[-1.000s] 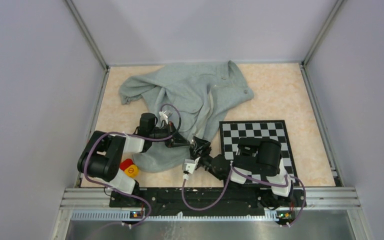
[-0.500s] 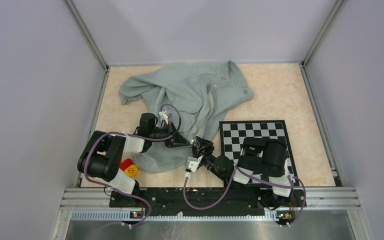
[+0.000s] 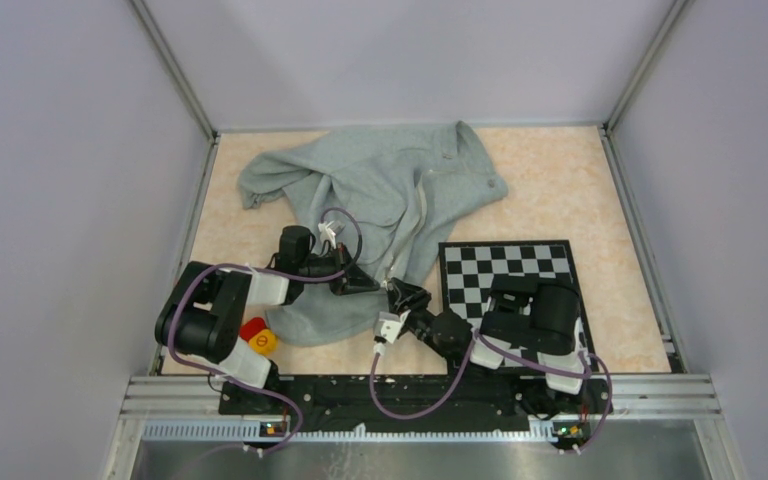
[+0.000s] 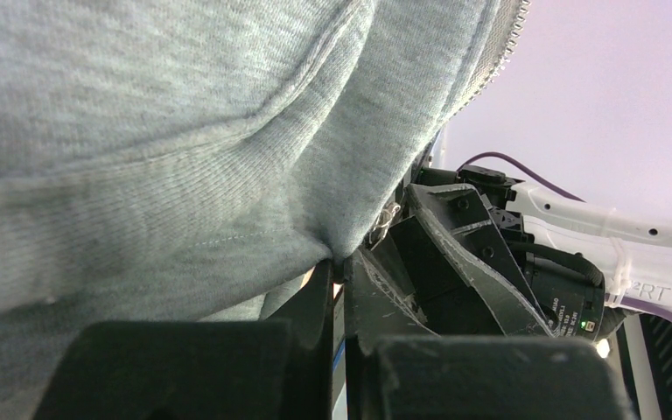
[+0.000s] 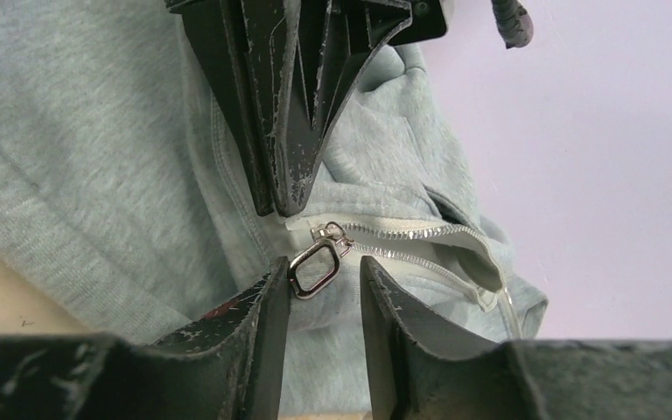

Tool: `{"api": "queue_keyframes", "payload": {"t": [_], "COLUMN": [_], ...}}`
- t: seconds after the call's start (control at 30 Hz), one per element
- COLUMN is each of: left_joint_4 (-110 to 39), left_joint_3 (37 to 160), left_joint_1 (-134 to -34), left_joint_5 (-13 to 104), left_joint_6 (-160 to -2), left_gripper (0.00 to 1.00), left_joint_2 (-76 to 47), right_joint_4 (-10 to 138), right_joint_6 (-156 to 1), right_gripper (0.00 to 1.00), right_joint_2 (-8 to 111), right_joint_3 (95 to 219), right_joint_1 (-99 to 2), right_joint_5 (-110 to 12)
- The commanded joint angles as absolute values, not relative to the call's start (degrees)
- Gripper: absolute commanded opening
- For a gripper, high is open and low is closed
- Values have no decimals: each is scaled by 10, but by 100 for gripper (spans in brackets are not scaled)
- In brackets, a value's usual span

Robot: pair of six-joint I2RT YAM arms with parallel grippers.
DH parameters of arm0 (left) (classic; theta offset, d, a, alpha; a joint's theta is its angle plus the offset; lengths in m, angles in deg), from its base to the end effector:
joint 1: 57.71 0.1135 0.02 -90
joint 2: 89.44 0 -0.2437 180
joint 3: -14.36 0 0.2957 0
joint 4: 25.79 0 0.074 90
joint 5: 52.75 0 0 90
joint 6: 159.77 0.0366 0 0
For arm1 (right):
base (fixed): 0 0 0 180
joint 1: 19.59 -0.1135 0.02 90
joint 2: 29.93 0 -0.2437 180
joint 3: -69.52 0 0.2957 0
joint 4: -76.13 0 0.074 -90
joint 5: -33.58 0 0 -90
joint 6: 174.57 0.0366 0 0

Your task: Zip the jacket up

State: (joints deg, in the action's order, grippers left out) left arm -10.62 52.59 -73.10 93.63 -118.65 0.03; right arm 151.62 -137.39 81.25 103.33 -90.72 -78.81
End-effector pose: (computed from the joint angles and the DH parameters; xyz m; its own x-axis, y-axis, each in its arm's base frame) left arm 0.2610 -0.1034 0.0711 -0.9729 -0.1648 -0.1622 0.0958 0.3513 -0.9314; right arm 0.1039 0.2609 0.0487 0.5926 -0.5440 -0.5940 -0.4628 0.3737 -0.8039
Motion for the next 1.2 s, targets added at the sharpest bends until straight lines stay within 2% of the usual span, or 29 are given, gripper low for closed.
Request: {"api": "queue_keyframes", "payload": {"t": [0.0, 0.67, 0.8, 0.97, 1.17], "left_joint_4": [-104, -111, -113, -121, -153], "left_joint_3": [529, 530, 530, 528, 534], "left_joint_1": [-732, -732, -732, -732, -732], "left_joint_5": [965, 963, 961, 955, 940], "left_joint_6": [-1181, -1175, -1173, -1164, -1141], "left_gripper": [0, 0, 0, 0, 0], "left_joint_2": [-5, -7, -8, -12, -21], "right_joint_4": [1596, 1511, 1479, 1395, 1152], "right_joint_6": [-1354, -1320, -1292, -1239, -1145], "right_gripper": [33, 3, 1, 0, 0], "right_joint_2": [780, 751, 742, 715, 654], "right_joint_3": [1029, 1026, 1029, 1039, 1094], "right_joint_1": [-911, -910, -910, -910, -903], "right_joint_5": [-779, -752, -751, -762, -735]}}
